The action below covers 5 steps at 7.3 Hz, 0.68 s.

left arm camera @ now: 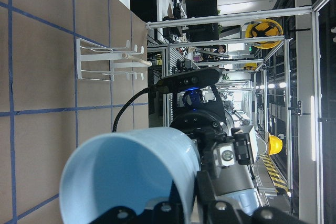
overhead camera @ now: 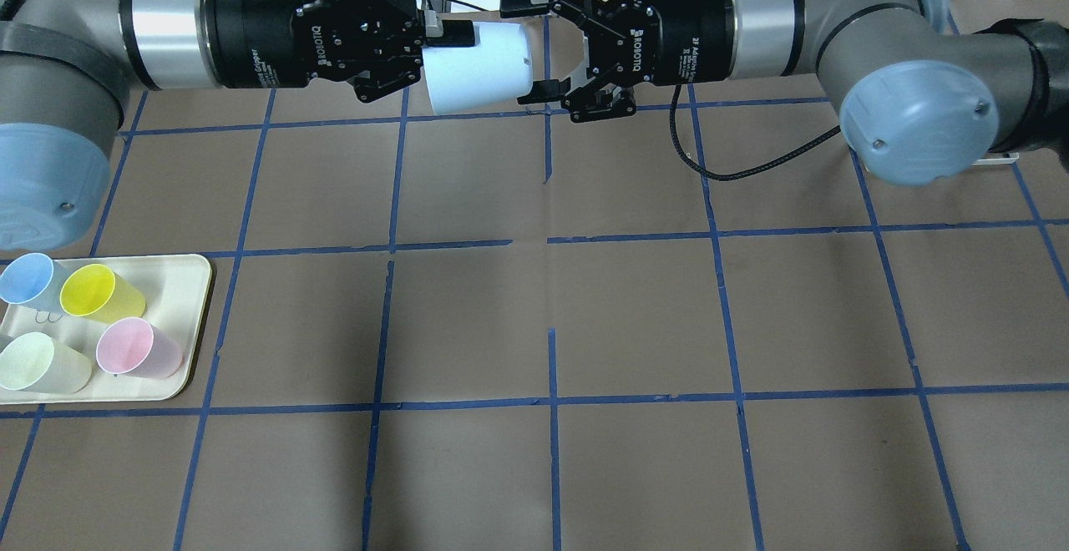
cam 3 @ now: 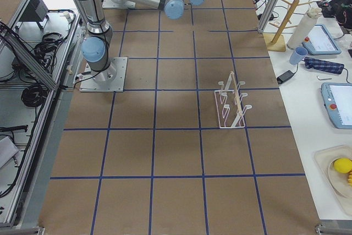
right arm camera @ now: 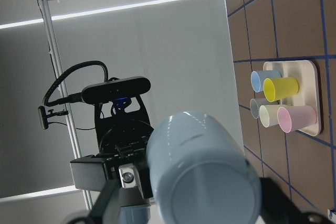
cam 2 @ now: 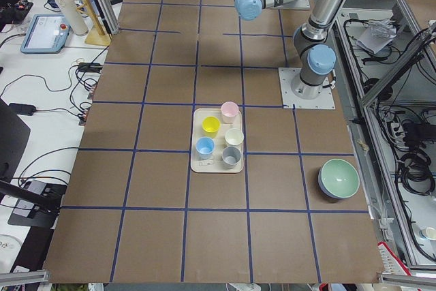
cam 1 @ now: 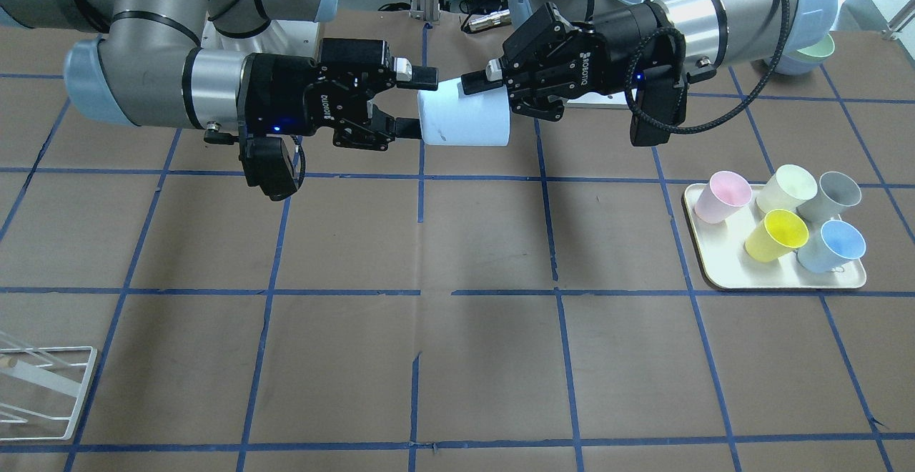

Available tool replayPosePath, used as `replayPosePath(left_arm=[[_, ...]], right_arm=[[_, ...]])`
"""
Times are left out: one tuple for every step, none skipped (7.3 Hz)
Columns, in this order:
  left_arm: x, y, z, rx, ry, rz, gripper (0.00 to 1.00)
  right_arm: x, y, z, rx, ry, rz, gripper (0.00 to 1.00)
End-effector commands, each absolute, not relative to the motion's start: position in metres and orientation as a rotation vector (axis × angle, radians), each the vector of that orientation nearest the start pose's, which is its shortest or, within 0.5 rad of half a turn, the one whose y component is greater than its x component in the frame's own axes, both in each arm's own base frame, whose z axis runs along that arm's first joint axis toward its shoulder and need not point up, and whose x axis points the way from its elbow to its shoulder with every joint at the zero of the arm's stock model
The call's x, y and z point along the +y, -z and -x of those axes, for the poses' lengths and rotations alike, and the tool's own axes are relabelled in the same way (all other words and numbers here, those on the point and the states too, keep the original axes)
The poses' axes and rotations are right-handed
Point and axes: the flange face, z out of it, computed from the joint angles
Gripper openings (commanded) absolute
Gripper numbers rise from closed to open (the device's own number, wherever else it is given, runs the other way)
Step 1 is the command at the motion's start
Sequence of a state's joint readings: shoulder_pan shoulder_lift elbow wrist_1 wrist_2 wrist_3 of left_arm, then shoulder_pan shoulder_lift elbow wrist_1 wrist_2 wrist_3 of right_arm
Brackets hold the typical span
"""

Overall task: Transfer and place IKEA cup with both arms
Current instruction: 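Open the right gripper and withdraw it while the left gripper holds the cup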

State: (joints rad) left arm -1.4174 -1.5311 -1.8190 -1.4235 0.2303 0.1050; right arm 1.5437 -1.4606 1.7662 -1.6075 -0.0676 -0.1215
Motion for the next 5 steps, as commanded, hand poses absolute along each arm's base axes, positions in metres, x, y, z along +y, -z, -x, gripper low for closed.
replayPosePath(left_arm=[[-0.495, -0.479, 0.156, -1.800, -0.131, -0.088, 0.05], [-0.497, -0.483, 0.154, -1.810, -0.138, -0.089, 0.01], [-0.499, -0.483, 0.152, -1.818, -0.131, -0.107, 0.00], [-0.499, -0.477, 0.150, -1.870, -0.090, -0.159, 0.00], [-0.497, -0.473, 0.148, -1.967, -0.071, -0.196, 0.00]], right_arm=[[-0.530, -0.435, -0.198, 1.636, -0.098, -0.180, 1.00], [-0.534, -0.434, -0.188, 1.647, -0.086, -0.195, 1.00], [-0.545, -0.435, -0.155, 1.651, -0.041, -0.243, 1.00], [-0.547, -0.431, -0.131, 1.717, -0.018, -0.272, 1.00], [-0.544, -0.422, -0.127, 1.837, -0.037, -0.266, 1.00]])
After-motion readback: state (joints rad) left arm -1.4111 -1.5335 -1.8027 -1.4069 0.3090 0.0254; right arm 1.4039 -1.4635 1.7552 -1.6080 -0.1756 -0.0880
